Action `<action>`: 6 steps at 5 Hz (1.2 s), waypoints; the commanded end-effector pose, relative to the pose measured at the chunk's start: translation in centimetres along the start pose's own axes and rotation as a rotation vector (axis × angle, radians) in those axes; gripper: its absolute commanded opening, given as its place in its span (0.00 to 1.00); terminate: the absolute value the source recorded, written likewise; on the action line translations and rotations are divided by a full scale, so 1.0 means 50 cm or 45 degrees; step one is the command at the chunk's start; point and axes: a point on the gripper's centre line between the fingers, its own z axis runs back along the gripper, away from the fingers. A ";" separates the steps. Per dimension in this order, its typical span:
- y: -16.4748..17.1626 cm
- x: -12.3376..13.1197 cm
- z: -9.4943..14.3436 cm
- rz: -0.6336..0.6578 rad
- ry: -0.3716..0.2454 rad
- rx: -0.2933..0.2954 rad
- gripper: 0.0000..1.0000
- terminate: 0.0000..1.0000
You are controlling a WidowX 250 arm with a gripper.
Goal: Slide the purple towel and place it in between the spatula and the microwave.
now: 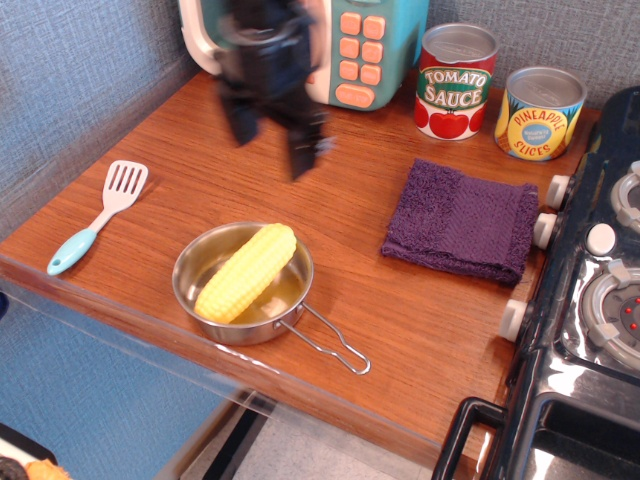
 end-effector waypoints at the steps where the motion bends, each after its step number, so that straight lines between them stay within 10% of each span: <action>1: -0.112 0.143 -0.005 -0.015 -0.057 -0.061 1.00 0.00; 3: -0.221 0.154 -0.067 0.043 0.008 0.063 1.00 0.00; 6: -0.192 0.138 -0.112 0.181 0.061 0.033 1.00 0.00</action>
